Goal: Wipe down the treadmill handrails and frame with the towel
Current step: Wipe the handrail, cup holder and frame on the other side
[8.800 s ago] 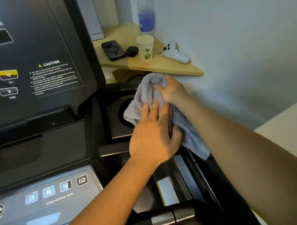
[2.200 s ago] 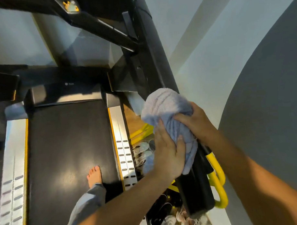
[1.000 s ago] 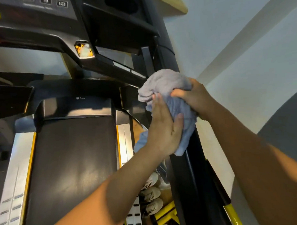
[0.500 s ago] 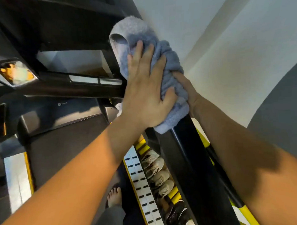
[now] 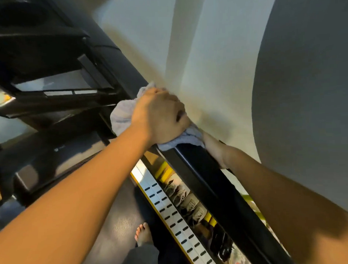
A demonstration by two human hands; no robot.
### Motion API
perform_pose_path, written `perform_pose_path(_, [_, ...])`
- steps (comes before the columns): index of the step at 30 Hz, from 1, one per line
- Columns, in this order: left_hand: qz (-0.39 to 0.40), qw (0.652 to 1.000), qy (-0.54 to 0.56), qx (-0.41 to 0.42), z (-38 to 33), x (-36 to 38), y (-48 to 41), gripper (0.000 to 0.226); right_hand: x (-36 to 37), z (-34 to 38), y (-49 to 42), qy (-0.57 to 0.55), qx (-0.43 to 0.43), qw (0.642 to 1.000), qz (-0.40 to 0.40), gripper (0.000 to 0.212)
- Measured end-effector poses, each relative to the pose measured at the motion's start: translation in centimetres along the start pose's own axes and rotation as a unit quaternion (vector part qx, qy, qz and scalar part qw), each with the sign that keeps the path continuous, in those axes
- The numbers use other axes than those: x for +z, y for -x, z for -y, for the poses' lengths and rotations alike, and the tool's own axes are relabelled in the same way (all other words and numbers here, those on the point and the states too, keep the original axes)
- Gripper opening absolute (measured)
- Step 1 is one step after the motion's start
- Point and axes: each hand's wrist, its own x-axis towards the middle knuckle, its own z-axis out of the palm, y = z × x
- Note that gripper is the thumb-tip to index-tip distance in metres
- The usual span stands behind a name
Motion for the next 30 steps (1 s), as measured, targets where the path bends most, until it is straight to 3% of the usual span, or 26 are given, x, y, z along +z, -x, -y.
perform_pose_path(5, [-0.096, 0.985, 0.143, 0.016, -5.8, 1.4, 4.2, 0.026, -2.4, -4.4, 6.1, -0.023, 0.040, 0.998, -0.033, 0.045])
perform_pose_path(7, [-0.079, 0.985, 0.147, 0.043, -8.5, 1.8, 5.8, 0.027, -3.3, -6.7, 8.4, -0.053, 0.055, 0.996, -0.035, 0.041])
perform_pose_path(9, [-0.050, 0.985, 0.143, 0.082, -11.8, 2.1, 7.2, 0.031, -4.2, -9.3, 10.6, -0.069, 0.080, 0.991, -0.087, 0.040])
perform_pose_path(12, [-0.021, 0.974, 0.194, 0.111, -15.7, 2.8, 8.9, 0.032, -4.8, -12.6, 13.5, -0.081, 0.050, 0.985, -0.142, 0.059])
perform_pose_path(14, [-0.013, 0.968, 0.204, 0.146, -16.0, 3.1, 9.1, 0.032, -5.0, -13.7, 14.6, 0.029, 0.059, 0.990, -0.127, 0.084])
perform_pose_path(16, [-0.010, 0.955, 0.209, 0.212, -14.5, 3.3, 8.8, 0.034, -4.7, -13.1, 15.2, 0.220, 0.054, 0.966, -0.122, 0.051])
perform_pose_path(18, [-0.017, 0.947, 0.195, 0.256, -12.2, 3.6, 8.2, 0.038, -4.0, -12.0, 15.1, 0.371, 0.009, 0.914, -0.164, 0.032])
perform_pose_path(20, [-0.047, 0.949, 0.177, 0.258, -9.3, 3.5, 7.0, 0.039, -1.2, -9.7, 14.8, 0.385, -0.100, 0.889, -0.227, 0.029])
perform_pose_path(22, [-0.078, 0.948, 0.170, 0.258, -6.2, 3.0, 5.6, 0.041, 1.1, -8.5, 14.1, 0.367, -0.173, 0.874, -0.268, 0.043])
perform_pose_path(24, [-0.068, 0.954, 0.145, 0.253, -3.7, 2.7, 4.5, 0.042, 2.5, -8.7, 13.4, 0.358, -0.198, 0.871, -0.272, 0.059])
perform_pose_path(30, [-0.048, 0.982, 0.115, 0.140, -4.2, 1.9, 4.2, 0.040, 4.1, -8.1, 13.1, 0.459, -0.216, 0.813, -0.286, 0.069])
